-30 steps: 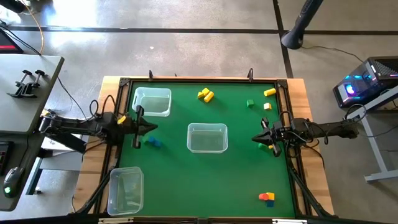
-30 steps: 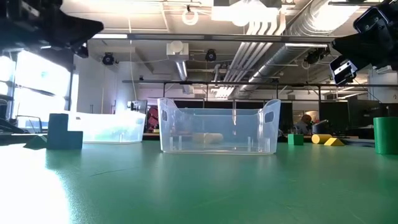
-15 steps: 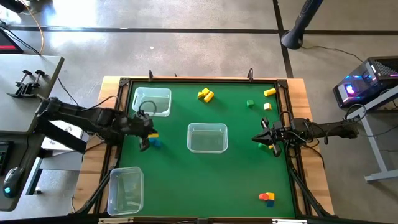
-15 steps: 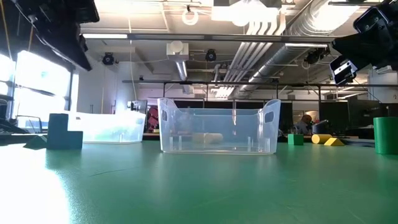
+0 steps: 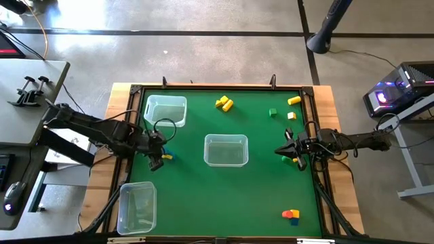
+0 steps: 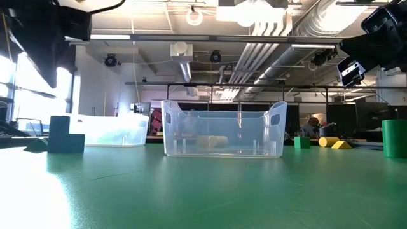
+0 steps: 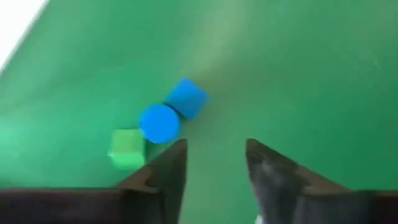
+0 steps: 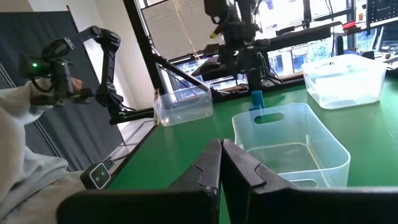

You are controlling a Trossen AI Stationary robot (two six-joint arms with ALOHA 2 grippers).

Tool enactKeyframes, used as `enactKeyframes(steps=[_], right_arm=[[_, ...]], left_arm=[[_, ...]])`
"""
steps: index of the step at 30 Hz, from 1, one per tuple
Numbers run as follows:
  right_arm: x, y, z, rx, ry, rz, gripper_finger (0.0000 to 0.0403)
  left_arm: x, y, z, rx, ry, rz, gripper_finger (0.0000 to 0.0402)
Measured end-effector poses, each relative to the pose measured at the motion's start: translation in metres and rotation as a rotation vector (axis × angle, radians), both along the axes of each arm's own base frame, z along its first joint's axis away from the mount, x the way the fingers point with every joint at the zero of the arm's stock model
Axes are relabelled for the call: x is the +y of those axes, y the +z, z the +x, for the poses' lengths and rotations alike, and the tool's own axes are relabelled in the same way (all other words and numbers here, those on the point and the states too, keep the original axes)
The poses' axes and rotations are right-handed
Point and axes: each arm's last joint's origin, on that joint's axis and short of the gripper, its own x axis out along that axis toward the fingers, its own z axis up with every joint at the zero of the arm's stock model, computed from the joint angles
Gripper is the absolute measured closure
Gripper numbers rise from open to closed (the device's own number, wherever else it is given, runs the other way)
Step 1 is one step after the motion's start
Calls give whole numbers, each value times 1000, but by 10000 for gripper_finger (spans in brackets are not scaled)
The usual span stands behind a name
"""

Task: Sort blocks by size
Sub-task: Put the blue cylindrical block into the bottom left transparent bin

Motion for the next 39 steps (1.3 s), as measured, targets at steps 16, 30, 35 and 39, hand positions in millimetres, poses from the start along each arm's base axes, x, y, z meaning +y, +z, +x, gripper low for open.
enactKeyframes(steps=[16, 30, 35, 39], right_arm=[[0, 0, 0, 1, 0, 0, 402], [0, 0, 0, 1, 0, 0, 402], [0, 0, 0, 1, 0, 0, 402], [0, 0, 0, 1, 0, 0, 402]], left_arm=[[21, -44, 33, 315, 16, 48, 165], [20, -61, 46, 361, -13, 57, 188], [20, -63, 47, 373, -13, 58, 222], [20, -63, 47, 372, -13, 59, 255]])
